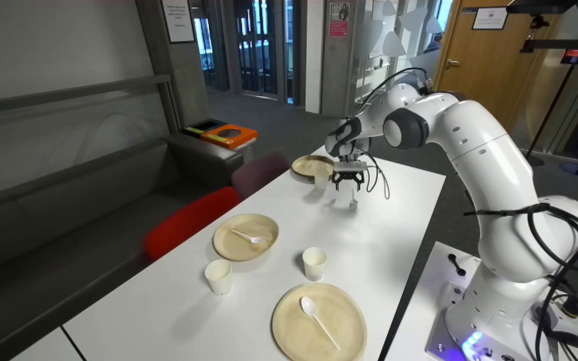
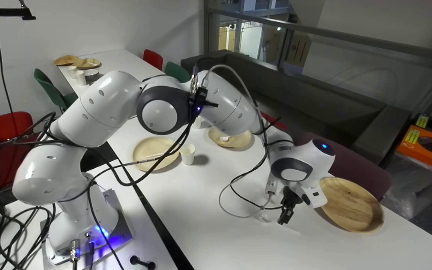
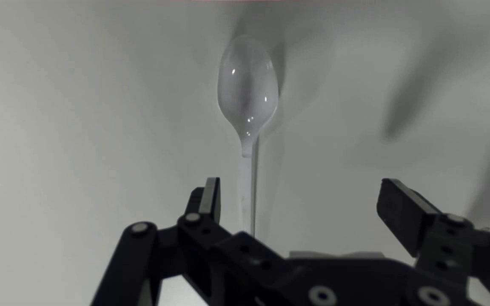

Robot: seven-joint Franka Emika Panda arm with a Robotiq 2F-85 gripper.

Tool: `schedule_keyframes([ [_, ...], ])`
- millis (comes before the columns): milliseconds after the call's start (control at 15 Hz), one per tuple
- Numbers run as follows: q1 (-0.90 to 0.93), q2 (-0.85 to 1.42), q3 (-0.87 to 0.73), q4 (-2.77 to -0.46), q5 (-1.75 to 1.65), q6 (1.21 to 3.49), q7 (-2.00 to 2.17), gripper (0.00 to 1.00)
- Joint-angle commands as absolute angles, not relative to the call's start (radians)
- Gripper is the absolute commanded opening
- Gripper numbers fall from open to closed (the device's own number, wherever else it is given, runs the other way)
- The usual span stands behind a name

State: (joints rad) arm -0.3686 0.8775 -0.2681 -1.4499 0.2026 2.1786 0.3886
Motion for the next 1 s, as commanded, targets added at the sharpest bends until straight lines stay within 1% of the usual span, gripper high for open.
schedule_keyframes([
  [0,-0.373,0.869,-0.271,-1.479,0.214,2.199,0.396,1.00],
  [800,-0.389,0.926,-0.291,-1.444,0.210,2.172,0.412,1.00],
  [933,-0.392,0.927,-0.293,-1.441,0.210,2.169,0.414,0.98],
])
